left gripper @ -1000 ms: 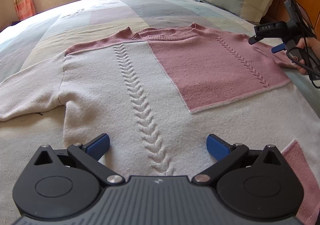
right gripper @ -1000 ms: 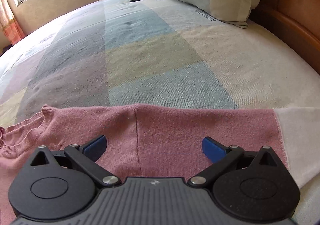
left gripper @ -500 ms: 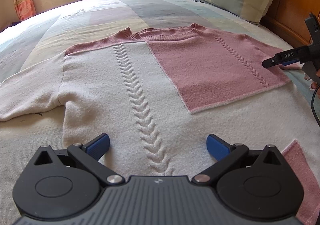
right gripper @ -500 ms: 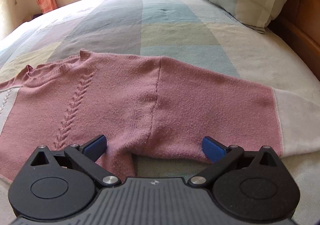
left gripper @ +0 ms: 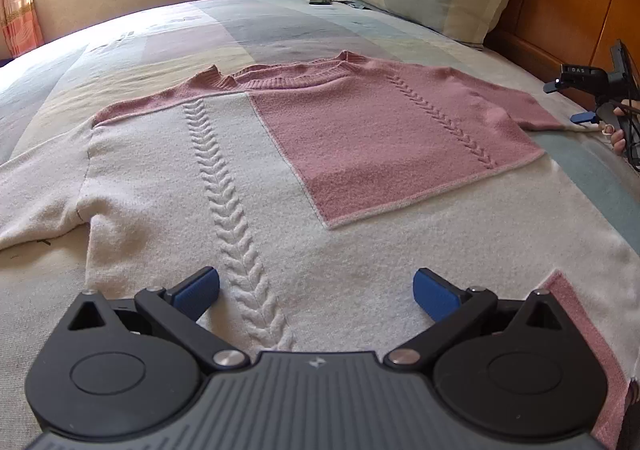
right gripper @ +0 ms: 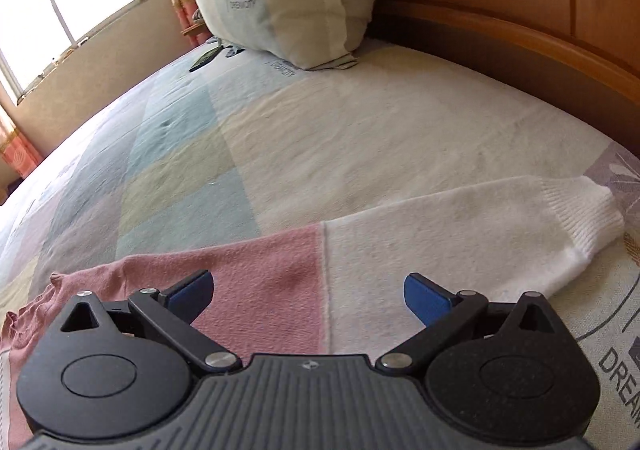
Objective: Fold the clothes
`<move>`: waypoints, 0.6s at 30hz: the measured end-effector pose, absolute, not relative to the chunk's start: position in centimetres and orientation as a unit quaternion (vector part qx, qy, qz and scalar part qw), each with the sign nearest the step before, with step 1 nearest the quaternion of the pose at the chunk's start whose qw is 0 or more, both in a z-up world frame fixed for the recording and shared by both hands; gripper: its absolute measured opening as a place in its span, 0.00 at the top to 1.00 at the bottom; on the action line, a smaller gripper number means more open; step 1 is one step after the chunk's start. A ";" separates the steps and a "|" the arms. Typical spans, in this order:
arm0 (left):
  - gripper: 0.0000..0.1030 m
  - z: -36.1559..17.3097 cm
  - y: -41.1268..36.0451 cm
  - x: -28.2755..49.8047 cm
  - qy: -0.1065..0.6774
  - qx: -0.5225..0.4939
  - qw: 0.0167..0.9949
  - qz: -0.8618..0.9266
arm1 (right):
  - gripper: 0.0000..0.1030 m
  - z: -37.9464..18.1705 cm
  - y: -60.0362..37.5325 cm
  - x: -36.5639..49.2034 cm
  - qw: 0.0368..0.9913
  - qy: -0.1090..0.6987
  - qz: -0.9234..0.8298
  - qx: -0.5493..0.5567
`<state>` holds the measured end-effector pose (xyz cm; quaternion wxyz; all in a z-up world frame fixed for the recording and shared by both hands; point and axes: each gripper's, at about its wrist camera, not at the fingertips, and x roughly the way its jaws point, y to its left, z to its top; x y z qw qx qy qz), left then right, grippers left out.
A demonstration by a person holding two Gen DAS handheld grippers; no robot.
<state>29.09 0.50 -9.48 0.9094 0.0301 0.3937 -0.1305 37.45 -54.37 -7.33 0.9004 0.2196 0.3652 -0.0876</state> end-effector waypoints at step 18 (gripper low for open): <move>0.01 -9.9 0.2 29.0 0.382 0.045 0.913 -0.133 | 0.00 -8.1 -63.0 35.5 0.906 0.319 -0.177 0.215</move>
